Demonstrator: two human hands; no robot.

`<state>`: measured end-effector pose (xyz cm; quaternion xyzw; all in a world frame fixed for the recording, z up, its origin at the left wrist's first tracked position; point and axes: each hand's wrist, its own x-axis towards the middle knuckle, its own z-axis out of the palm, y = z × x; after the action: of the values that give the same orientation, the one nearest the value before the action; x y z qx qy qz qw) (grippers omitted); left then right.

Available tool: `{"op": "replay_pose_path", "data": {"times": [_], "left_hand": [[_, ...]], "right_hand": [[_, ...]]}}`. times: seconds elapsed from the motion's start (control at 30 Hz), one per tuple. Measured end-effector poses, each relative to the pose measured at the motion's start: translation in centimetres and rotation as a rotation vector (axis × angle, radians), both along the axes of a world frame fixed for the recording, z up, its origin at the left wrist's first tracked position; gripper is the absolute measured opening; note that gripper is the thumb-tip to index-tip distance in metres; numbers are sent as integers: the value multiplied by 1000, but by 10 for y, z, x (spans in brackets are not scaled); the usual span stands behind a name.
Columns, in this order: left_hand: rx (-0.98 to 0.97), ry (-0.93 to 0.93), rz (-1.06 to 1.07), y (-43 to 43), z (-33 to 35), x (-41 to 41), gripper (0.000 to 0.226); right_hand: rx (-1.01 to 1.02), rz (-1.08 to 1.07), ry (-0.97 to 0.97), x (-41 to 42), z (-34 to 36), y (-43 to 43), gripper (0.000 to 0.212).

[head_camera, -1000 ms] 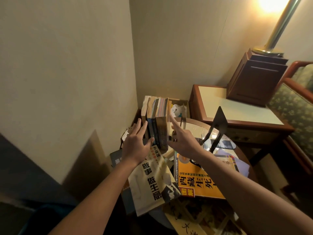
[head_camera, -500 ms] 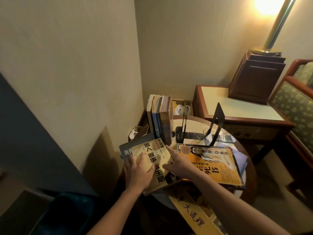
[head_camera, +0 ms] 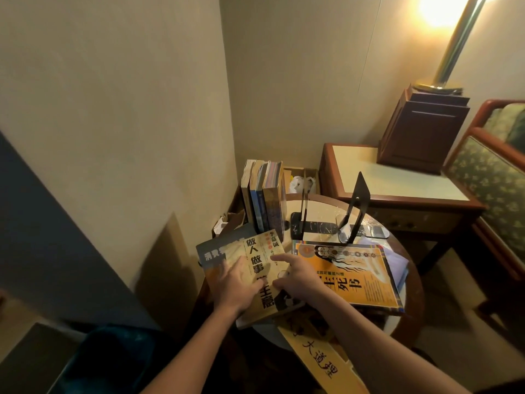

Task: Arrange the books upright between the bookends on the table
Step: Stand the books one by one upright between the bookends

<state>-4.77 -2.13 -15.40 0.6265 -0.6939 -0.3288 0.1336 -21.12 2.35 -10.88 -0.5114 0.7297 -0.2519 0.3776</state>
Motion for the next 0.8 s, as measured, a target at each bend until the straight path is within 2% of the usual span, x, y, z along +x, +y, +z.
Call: {"op": "replay_pose_path", "data": {"times": [0.1,0.2,0.3,0.47,0.57,0.67,0.73,0.8], "left_hand": [[30,136,-2,2,8,-8,78],[80,226,8,4,13,-17,64],[117,315,17,9,18,-23,61],[257,594,66,12,31,-32,57],[397,801,148,12,36,-38,52],[451,906,129,13,46,-47,43],[472,960,82,13,56,-52,51],[422,912,-16,15,67,-57,65]], "right_hand": [[5,-61,-92,-5,2,2,59],[68,-162,-328,-11,8,7,62],[104,-203,-502,-19,14,16,66],[67,-277,-749,-42,23,35,68],[42,-281,-814,-59,31,52,71],[11,-241,-828,-76,39,67,73],[-17,-224,-799,-87,41,74,78],[-52,-202,-738,-96,41,77,88]]}}
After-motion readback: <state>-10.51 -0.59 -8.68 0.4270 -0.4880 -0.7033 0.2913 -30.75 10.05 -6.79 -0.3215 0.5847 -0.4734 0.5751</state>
